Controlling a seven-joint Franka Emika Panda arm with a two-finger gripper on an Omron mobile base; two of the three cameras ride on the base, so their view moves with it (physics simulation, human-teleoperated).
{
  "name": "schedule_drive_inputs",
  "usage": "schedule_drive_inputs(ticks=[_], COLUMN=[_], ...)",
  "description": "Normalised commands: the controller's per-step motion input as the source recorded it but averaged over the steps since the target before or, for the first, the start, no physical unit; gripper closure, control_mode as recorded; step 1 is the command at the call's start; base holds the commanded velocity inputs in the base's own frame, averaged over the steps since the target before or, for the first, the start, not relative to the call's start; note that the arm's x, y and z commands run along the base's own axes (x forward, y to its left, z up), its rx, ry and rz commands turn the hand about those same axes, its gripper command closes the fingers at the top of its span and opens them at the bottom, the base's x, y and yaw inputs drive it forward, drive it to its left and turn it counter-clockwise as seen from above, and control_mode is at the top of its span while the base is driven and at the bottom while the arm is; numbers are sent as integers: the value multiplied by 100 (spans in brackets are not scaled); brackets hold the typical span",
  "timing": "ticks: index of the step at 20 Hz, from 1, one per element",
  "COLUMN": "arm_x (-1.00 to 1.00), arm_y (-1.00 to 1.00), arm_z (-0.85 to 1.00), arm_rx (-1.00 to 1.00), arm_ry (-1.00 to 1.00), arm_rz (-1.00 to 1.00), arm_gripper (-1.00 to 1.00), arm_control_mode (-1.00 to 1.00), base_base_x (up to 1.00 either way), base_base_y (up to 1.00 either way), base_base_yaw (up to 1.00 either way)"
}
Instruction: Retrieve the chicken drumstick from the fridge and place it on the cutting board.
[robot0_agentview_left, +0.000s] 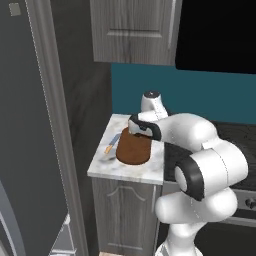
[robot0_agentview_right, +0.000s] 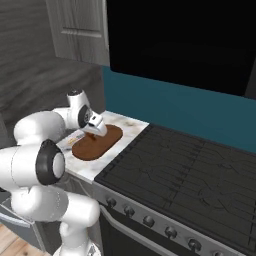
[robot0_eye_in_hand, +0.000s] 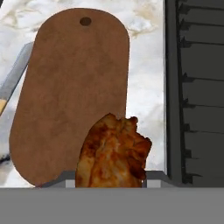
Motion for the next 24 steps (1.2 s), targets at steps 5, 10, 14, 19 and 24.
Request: schedule_drive_inputs(ticks=[5, 10, 14, 19, 24], arm_x=[68, 51, 28, 36, 25], arm_y=[0, 0, 1, 0, 0], arm_z=[-51, -56, -62, -57, -21], arm_rx=[0, 0, 0, 0, 4], arm_ry=[11, 2, 0, 0, 0], arm_rz=[-2, -1, 0, 0, 0], arm_gripper=[100, 100, 100, 100, 100], arm_control_mode=[-100, -100, -100, -100, -100], base_base_x=[0, 0, 0, 0, 0], base_base_y=[0, 0, 0, 0, 0], base_base_yaw=[0, 0, 0, 0, 0])
